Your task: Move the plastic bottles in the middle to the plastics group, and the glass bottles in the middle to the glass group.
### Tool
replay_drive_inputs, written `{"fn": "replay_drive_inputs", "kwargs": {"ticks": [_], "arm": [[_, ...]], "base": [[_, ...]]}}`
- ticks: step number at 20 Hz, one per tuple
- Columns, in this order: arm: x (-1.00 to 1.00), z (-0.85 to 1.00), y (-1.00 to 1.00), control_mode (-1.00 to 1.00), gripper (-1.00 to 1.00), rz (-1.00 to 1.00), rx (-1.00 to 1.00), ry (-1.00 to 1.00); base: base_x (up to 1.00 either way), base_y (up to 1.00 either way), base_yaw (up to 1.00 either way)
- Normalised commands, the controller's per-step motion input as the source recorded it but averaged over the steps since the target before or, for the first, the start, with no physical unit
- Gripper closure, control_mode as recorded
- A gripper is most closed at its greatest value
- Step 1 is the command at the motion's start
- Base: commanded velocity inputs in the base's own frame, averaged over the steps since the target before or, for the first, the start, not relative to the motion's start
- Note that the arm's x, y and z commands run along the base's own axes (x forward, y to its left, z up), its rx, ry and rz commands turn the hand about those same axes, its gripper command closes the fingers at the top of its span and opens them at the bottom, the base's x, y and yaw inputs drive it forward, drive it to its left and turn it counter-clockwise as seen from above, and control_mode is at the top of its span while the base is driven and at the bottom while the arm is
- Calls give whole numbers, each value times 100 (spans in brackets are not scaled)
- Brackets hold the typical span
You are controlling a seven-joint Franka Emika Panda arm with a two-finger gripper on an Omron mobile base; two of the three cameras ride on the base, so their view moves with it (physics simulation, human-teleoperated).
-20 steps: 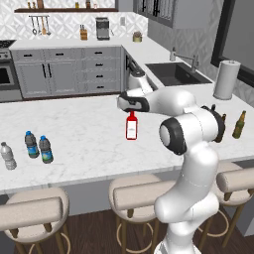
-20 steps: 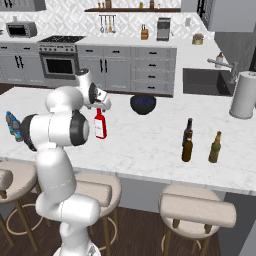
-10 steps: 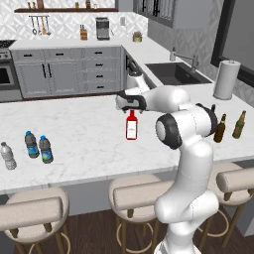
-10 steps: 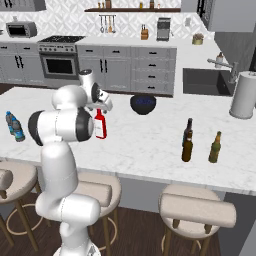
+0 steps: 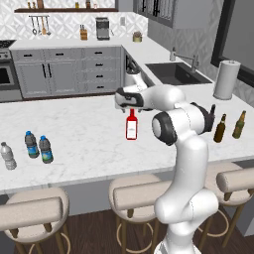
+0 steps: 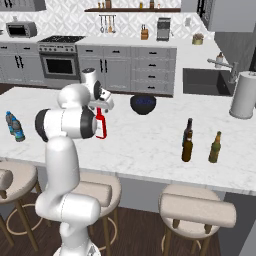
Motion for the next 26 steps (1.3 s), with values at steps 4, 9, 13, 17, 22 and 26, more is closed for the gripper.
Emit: {"fn": "replay_drive_inputs", "kwargs": {"ticks": [4, 9, 13, 17, 22, 26], "arm": [[5, -9, 0, -100, -100, 0, 0, 0], [-10, -9, 2, -100, -100, 0, 0, 0], [1, -15, 2, -100, 100, 0, 0, 0], [11, -22, 0, -100, 100, 1, 0, 0], [-14, -7, -4, -100, 100, 1, -1, 0], [-48, 18, -38, -100, 100, 0, 0, 0]], "base": [[0, 0, 0], [0, 0, 0], [0, 0, 0], [0, 0, 0], [0, 0, 0], [0, 0, 0]]}}
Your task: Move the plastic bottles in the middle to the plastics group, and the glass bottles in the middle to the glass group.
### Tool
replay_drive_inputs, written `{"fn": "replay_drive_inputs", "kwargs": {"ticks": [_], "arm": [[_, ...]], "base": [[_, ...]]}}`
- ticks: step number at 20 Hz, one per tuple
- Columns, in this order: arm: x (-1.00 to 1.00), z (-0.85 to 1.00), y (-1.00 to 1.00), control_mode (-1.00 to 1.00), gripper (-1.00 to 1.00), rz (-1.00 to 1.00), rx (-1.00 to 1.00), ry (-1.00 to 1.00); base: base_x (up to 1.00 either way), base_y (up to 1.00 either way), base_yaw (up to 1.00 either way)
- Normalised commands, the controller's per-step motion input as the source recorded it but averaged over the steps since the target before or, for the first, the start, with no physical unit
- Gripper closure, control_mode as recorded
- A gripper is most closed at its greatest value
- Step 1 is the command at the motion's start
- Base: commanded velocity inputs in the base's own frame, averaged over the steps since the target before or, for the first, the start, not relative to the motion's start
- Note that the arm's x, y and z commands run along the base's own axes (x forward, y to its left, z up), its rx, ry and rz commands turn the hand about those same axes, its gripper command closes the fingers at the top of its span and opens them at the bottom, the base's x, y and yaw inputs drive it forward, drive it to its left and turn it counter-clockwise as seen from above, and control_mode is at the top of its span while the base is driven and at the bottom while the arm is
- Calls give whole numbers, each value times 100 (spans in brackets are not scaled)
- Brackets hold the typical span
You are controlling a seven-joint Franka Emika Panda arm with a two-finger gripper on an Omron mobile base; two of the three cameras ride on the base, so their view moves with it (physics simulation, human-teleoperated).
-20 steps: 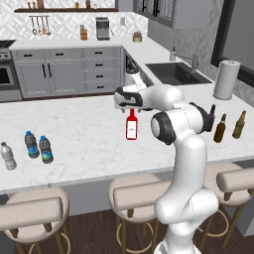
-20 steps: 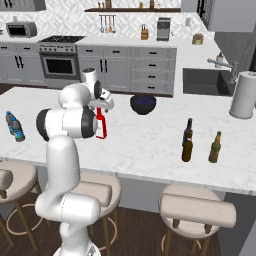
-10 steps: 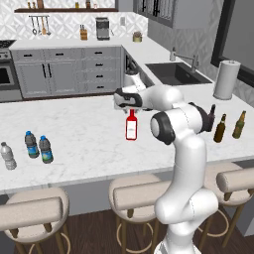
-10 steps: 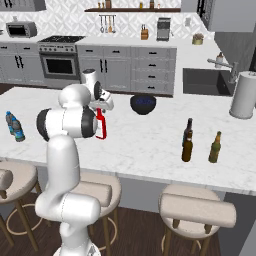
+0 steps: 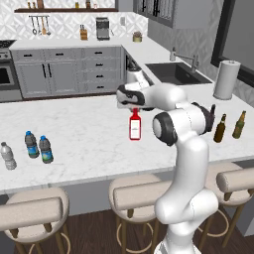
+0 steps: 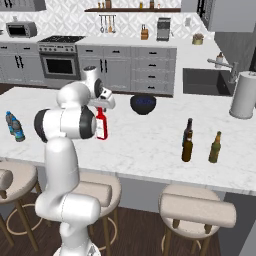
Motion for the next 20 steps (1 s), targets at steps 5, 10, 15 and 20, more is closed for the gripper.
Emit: {"fn": "replay_drive_inputs", "kwargs": {"ticks": [5, 10, 15, 20], "arm": [[-64, 28, -65, -100, 100, 1, 0, -5], [-57, 32, -79, -100, 100, 0, 0, -3], [-49, 24, -83, -100, 100, 0, 0, -1], [-29, 8, -75, -100, 100, 0, 0, 0]], "base": [[0, 0, 0], [0, 0, 0], [0, 0, 0], [0, 0, 0]]}}
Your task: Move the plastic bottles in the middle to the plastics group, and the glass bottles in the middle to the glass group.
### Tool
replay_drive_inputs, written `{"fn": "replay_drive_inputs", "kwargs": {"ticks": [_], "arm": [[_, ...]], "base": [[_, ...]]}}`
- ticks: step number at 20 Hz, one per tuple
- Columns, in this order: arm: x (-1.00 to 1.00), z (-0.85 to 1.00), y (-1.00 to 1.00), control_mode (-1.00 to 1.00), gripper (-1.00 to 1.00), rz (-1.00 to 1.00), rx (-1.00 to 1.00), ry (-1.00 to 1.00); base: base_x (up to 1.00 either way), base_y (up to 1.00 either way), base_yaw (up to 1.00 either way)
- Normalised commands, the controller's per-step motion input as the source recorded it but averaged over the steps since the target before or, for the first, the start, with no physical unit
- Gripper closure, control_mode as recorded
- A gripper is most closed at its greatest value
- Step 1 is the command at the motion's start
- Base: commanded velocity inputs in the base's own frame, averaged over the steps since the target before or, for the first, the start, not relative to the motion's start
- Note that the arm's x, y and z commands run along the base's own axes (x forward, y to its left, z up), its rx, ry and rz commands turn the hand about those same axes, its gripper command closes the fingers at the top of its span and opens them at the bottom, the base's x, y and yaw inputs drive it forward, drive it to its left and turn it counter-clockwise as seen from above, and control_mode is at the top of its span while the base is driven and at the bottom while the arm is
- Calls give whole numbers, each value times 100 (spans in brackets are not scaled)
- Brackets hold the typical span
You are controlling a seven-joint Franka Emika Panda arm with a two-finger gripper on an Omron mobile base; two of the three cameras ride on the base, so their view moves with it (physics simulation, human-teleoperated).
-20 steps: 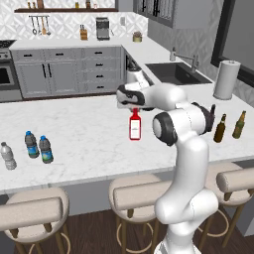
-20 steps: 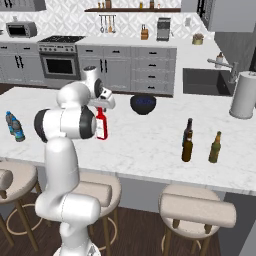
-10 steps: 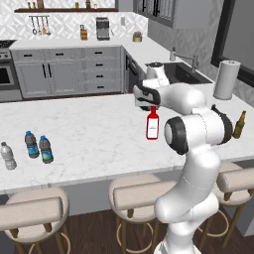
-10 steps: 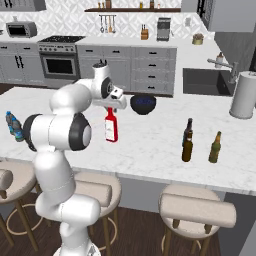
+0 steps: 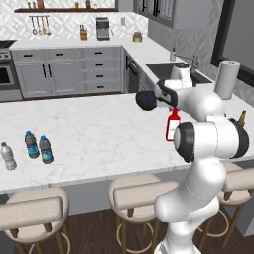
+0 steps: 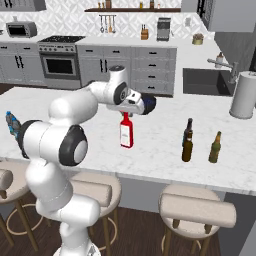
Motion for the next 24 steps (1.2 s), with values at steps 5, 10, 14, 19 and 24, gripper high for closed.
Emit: {"fn": "replay_drive_inputs", "kwargs": {"ticks": [5, 10, 14, 19, 24], "arm": [[-7, 0, -71, -100, 100, 0, -1, -11], [0, 0, -73, -100, 100, 0, 0, -19], [13, 0, -62, -100, 100, 0, -5, -2], [24, -1, -48, -100, 100, 0, -13, 2], [22, -2, -48, -100, 100, 0, -9, 4]], "base": [[0, 0, 0], [0, 0, 0], [0, 0, 0], [0, 0, 0], [0, 0, 0]]}}
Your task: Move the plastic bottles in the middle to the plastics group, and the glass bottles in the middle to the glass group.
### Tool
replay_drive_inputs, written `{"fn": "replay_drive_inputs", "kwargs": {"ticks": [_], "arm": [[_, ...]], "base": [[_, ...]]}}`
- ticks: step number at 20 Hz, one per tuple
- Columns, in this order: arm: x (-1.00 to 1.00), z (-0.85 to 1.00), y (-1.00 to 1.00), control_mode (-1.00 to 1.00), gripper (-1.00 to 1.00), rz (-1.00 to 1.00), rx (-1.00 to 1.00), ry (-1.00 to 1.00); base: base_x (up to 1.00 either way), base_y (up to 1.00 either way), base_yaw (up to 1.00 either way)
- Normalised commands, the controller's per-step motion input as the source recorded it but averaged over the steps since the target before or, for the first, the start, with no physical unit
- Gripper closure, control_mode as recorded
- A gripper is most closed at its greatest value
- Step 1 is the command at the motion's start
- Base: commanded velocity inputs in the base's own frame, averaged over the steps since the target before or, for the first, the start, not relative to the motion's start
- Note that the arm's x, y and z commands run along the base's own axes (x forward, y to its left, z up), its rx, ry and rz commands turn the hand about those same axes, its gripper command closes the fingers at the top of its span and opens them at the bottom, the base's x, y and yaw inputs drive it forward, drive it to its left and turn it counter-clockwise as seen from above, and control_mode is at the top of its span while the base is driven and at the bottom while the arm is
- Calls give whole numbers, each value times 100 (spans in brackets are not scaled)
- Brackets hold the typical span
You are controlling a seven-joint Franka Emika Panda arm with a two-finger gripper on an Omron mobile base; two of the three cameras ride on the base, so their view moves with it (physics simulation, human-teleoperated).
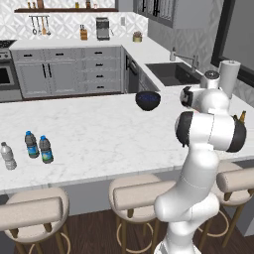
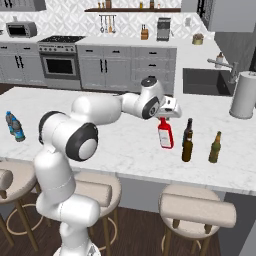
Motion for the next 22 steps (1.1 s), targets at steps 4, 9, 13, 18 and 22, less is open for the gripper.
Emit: {"fn": "replay_drive_inputs", "kwargs": {"ticks": [4, 9, 13, 18, 22], "arm": [[18, -22, -41, -100, 100, 0, -2, 6], [11, -26, -26, -100, 100, 0, 0, 3], [8, -26, -28, -100, 100, 0, 1, 0], [1, -31, -24, -100, 100, 0, 4, 0], [-1, -34, -13, -100, 100, 0, 10, 0]], "base": [[0, 0, 0], [0, 0, 0], [0, 0, 0], [0, 0, 0], [0, 0, 0]]}}
